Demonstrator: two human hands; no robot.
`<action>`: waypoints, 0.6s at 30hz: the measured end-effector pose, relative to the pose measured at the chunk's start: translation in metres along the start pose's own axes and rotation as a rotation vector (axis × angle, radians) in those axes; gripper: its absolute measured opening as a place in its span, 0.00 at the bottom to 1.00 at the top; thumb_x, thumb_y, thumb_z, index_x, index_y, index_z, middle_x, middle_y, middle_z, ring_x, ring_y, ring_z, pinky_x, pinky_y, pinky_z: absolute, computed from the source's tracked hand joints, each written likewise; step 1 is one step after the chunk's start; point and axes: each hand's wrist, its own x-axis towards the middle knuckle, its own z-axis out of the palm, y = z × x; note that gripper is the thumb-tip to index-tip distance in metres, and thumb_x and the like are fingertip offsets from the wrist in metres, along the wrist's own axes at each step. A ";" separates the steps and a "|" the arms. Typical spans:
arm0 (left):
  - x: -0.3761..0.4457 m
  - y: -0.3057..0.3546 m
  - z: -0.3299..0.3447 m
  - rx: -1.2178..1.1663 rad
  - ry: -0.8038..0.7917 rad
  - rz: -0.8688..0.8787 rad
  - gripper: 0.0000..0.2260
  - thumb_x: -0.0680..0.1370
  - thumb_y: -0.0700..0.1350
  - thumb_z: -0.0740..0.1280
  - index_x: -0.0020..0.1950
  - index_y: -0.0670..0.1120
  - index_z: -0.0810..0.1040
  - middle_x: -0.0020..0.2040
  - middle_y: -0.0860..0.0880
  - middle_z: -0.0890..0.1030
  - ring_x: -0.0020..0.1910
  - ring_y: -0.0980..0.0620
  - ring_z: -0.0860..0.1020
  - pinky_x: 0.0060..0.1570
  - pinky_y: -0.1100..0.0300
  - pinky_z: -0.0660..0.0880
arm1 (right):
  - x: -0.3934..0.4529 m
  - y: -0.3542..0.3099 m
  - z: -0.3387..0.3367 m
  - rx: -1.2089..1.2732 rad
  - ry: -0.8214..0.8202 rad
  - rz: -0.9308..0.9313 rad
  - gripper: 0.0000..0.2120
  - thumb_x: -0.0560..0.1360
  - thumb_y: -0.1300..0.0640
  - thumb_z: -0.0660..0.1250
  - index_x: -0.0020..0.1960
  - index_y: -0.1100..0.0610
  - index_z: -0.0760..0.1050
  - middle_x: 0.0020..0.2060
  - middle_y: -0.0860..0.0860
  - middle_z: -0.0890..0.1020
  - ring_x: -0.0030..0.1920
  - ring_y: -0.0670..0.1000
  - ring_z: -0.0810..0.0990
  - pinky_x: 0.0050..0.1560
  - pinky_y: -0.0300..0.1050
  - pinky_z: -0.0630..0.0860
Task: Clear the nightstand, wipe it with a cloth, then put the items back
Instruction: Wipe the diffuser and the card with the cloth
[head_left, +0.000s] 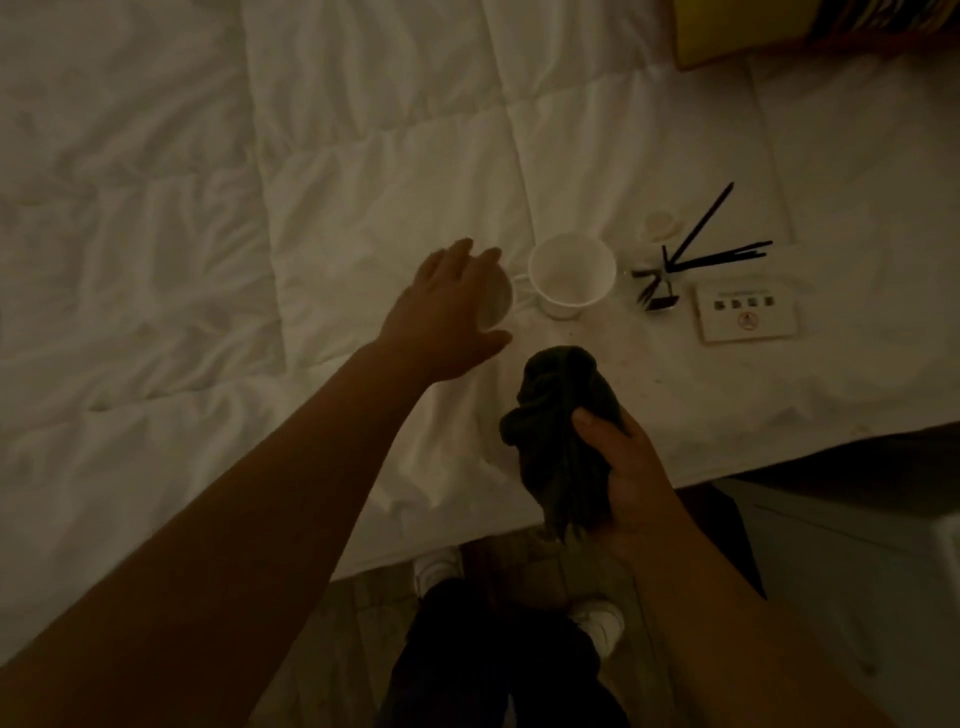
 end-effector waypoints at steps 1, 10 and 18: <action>0.004 -0.006 0.001 -0.010 -0.009 0.005 0.42 0.70 0.57 0.73 0.77 0.55 0.53 0.77 0.47 0.56 0.72 0.40 0.60 0.65 0.42 0.67 | 0.003 0.003 0.005 -0.024 0.035 -0.006 0.19 0.64 0.52 0.75 0.54 0.51 0.82 0.54 0.59 0.83 0.54 0.62 0.81 0.49 0.57 0.78; -0.056 -0.045 -0.024 -0.943 -0.016 -0.307 0.33 0.66 0.50 0.77 0.66 0.61 0.65 0.64 0.46 0.70 0.54 0.45 0.78 0.46 0.49 0.81 | 0.027 0.006 0.073 -0.506 0.149 -0.469 0.25 0.69 0.48 0.72 0.65 0.40 0.71 0.58 0.37 0.78 0.59 0.41 0.77 0.56 0.44 0.78; -0.097 -0.030 -0.035 -0.974 0.104 -0.131 0.34 0.69 0.42 0.75 0.70 0.53 0.63 0.59 0.56 0.75 0.54 0.61 0.78 0.47 0.65 0.77 | 0.047 -0.008 0.117 -1.014 -0.119 -0.560 0.23 0.70 0.40 0.68 0.63 0.46 0.74 0.59 0.45 0.77 0.59 0.43 0.75 0.59 0.42 0.74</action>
